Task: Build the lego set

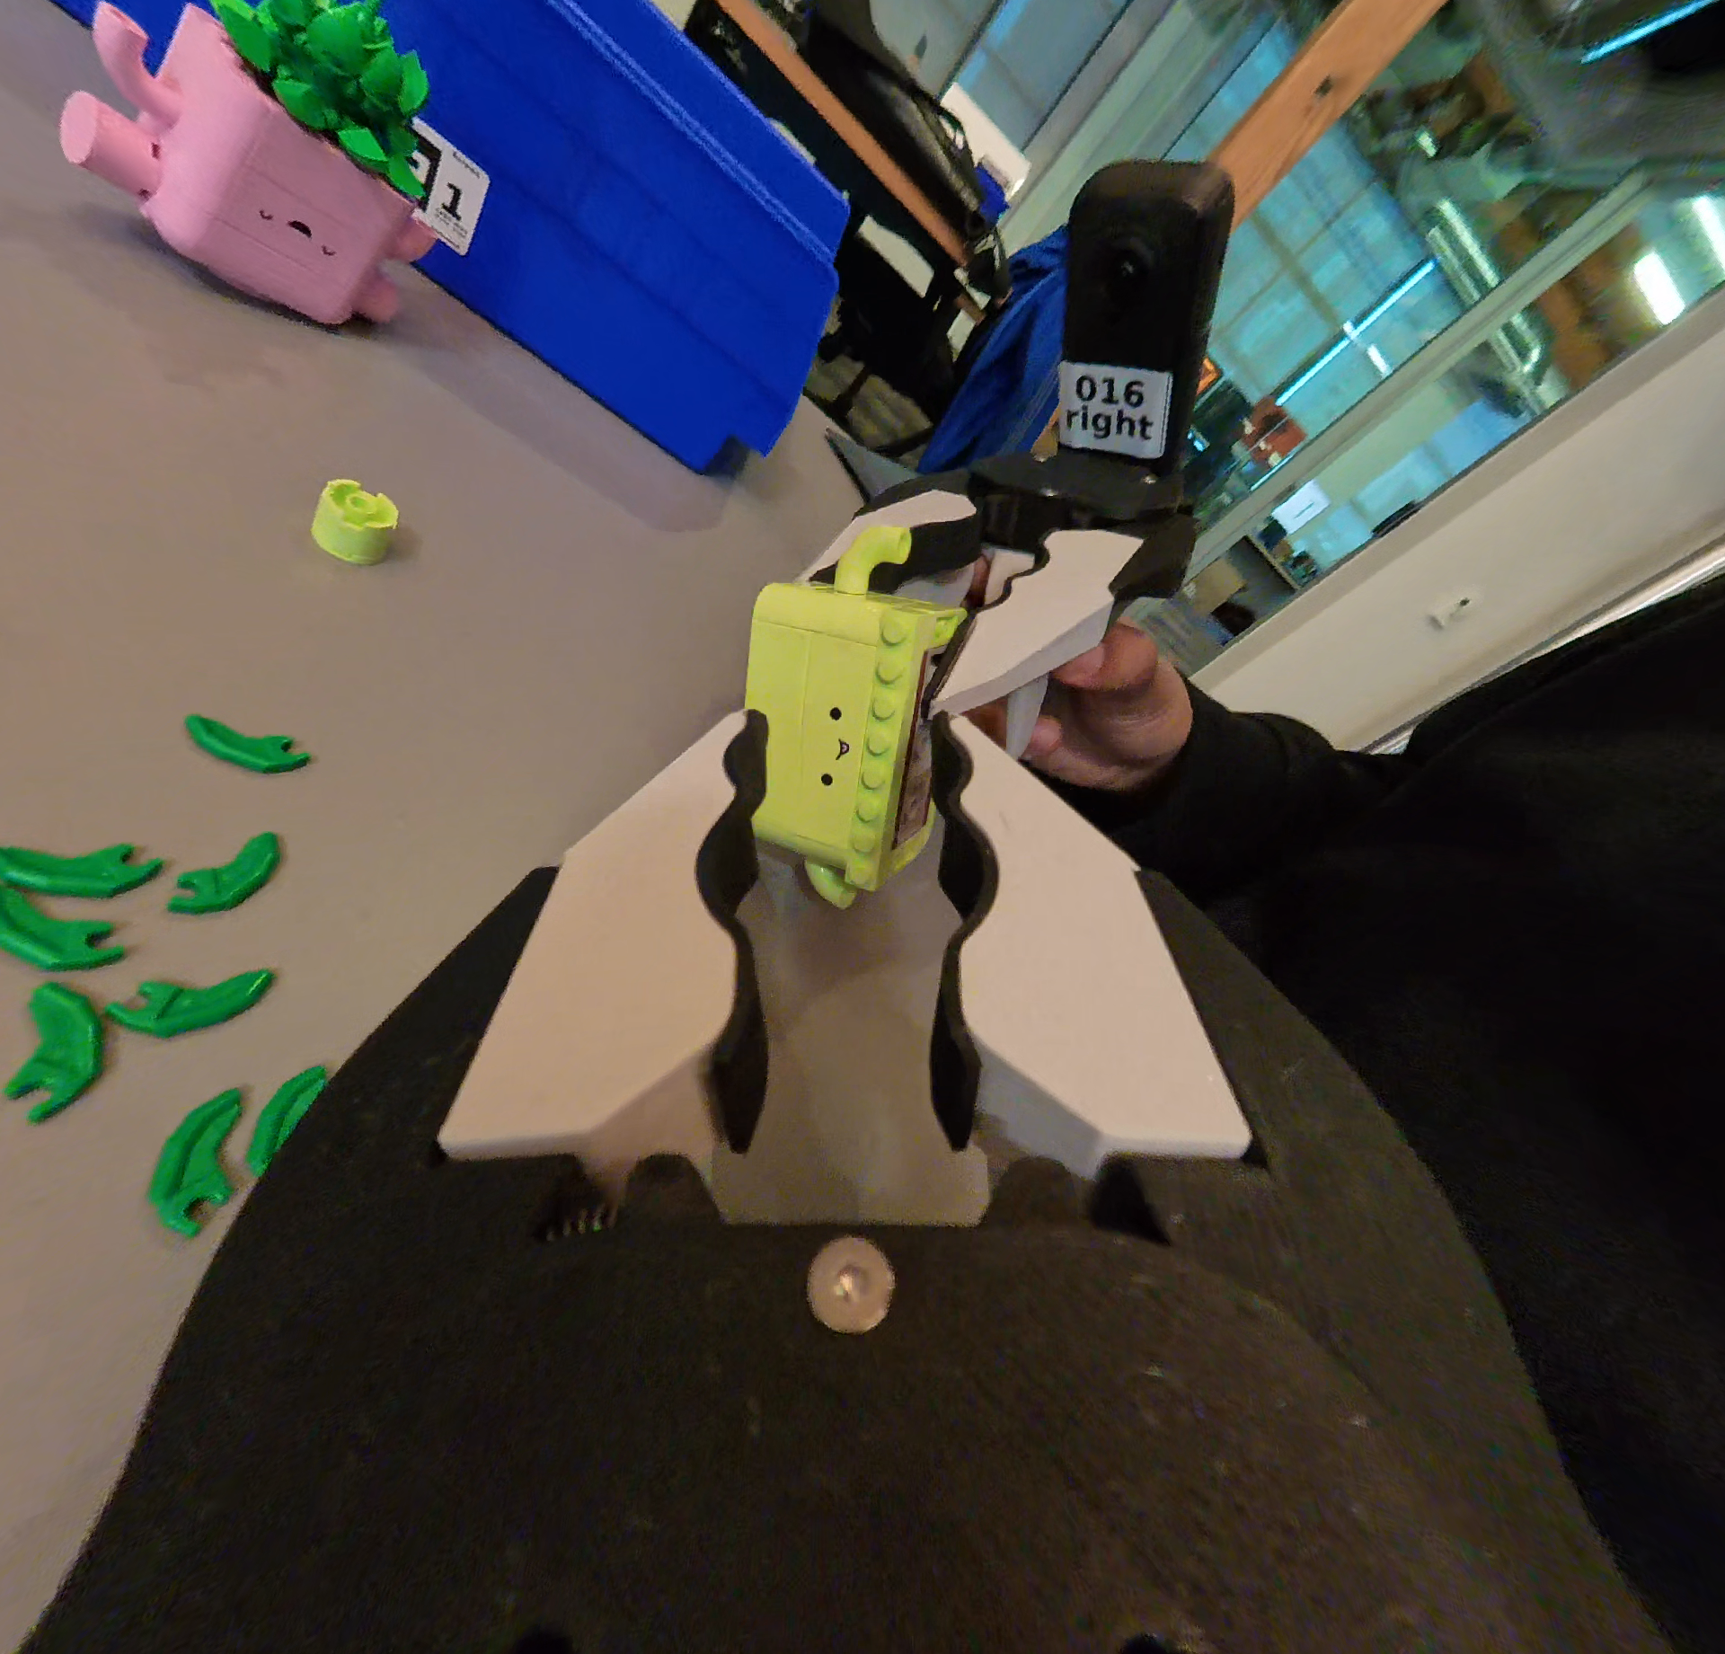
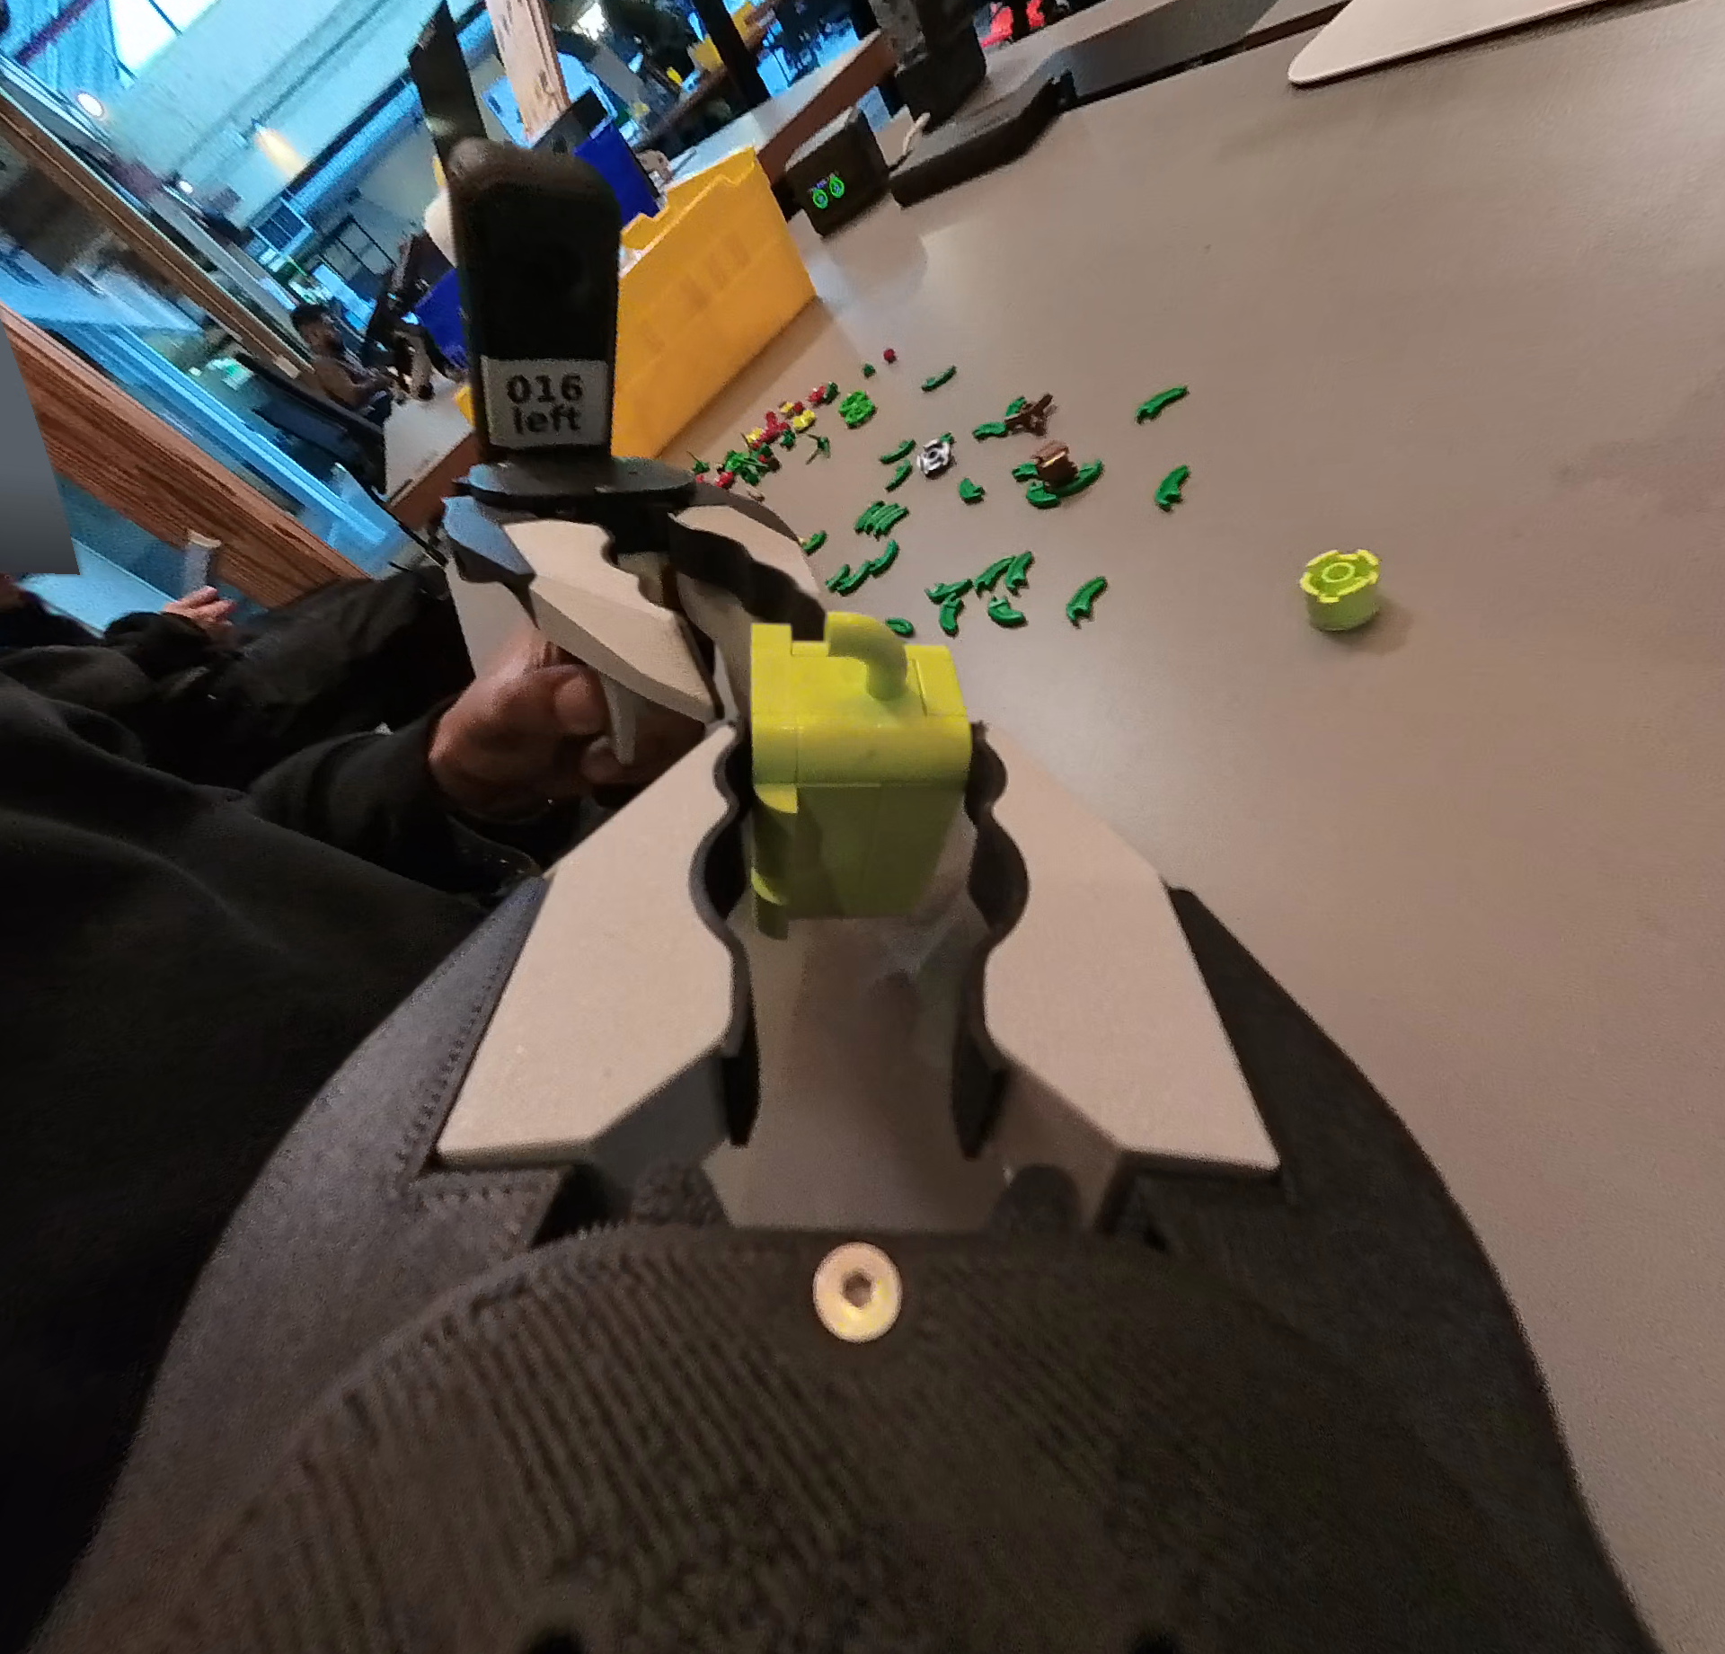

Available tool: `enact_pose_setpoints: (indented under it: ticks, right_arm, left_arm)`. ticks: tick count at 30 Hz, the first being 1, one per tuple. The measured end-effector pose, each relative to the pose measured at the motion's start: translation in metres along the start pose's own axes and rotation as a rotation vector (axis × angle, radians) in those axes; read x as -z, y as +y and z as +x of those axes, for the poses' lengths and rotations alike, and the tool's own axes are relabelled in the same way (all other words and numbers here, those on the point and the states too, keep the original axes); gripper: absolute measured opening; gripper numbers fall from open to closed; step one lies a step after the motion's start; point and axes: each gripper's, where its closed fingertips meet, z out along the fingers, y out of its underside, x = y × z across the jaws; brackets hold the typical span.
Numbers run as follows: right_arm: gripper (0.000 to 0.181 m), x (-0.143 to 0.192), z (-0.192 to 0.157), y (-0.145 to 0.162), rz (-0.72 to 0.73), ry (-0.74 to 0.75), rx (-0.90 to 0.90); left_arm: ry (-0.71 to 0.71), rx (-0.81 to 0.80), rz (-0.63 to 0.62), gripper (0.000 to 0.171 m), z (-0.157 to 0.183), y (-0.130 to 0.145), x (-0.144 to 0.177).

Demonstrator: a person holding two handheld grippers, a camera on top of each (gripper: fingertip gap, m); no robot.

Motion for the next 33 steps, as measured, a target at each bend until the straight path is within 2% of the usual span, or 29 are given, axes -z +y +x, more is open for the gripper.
enact_pose_setpoints:
  ticks: [6, 17, 20, 22, 33]
  right_arm:
    - [0.044, -0.004, 0.000, 0.006, -0.005, 0.001, -0.015]
    - [0.044, -0.005, 0.002, 0.016, -0.052, -0.018, -0.019]
    - [0.044, -0.005, 0.002, 0.017, -0.064, -0.022, -0.021]
    - [0.044, -0.006, 0.003, 0.019, -0.079, -0.011, -0.012]
    - [0.044, -0.006, 0.005, 0.020, -0.087, -0.024, -0.035]
  left_arm:
    - [0.036, 0.013, -0.019, 0.009, 0.005, 0.004, -0.002]
    - [0.024, 0.038, -0.046, 0.016, -0.002, 0.013, -0.004]
    - [0.040, 0.053, -0.056, 0.013, -0.002, 0.014, -0.004]
    - [0.068, 0.062, -0.066, 0.004, 0.001, 0.016, -0.004]
    - [0.051, 0.053, -0.069, 0.004, 0.000, 0.017, -0.005]
